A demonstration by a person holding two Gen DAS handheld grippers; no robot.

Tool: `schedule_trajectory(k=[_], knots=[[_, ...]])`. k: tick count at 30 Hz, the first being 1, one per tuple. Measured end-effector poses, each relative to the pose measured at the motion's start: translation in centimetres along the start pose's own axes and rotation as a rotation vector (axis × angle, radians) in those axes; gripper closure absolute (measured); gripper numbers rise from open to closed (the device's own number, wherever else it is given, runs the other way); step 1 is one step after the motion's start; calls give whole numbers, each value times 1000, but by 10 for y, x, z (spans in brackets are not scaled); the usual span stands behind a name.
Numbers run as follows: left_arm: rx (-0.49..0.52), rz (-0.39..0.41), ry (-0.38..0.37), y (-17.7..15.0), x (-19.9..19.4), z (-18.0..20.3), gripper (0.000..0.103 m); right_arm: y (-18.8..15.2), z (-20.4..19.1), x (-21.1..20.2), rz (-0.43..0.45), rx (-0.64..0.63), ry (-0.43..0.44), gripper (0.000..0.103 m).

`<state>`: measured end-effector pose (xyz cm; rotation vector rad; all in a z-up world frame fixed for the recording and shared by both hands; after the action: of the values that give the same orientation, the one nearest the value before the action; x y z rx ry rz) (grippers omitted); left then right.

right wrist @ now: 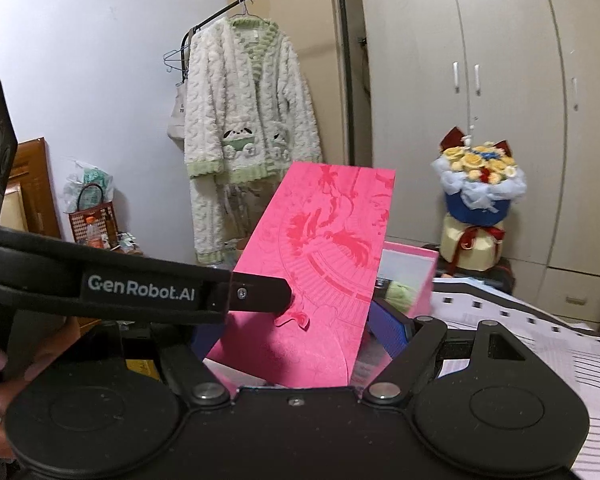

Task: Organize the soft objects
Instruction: 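Lower the red envelope into the pink box and open both tools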

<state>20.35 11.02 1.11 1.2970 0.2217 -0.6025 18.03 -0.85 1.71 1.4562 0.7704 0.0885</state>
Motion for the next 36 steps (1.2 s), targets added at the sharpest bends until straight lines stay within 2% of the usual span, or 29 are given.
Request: schedule_trajectory(k=[12, 19, 23, 26, 31, 36], knots=[[-104, -97, 61, 4, 50, -54, 67, -1, 4, 72, -125, 13, 75, 22], [-100, -119, 118, -3, 66, -64, 67, -11, 10, 96, -210, 45, 121, 24], [-85, -114, 183, -3, 72, -67, 61, -16, 9, 103, -235, 30, 131, 24], [-39, -95, 233, -3, 67, -66, 55, -20, 13, 98, -241, 20, 129, 24], [-13, -77, 232, -2, 45, -63, 51, -22, 30, 69, -215, 52, 146, 24], [5, -62, 197, -2, 17, -51, 47, -20, 48, 25, -166, 70, 133, 27]])
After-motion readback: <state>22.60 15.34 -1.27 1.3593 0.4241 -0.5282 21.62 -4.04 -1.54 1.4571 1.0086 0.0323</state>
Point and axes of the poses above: each gripper's, at about its wrist camera, not at the fingertips, and x roughly the way its jaws point, z to its right, y to its top, the point moved 5 cm from there along x, roughly the way its jaws point
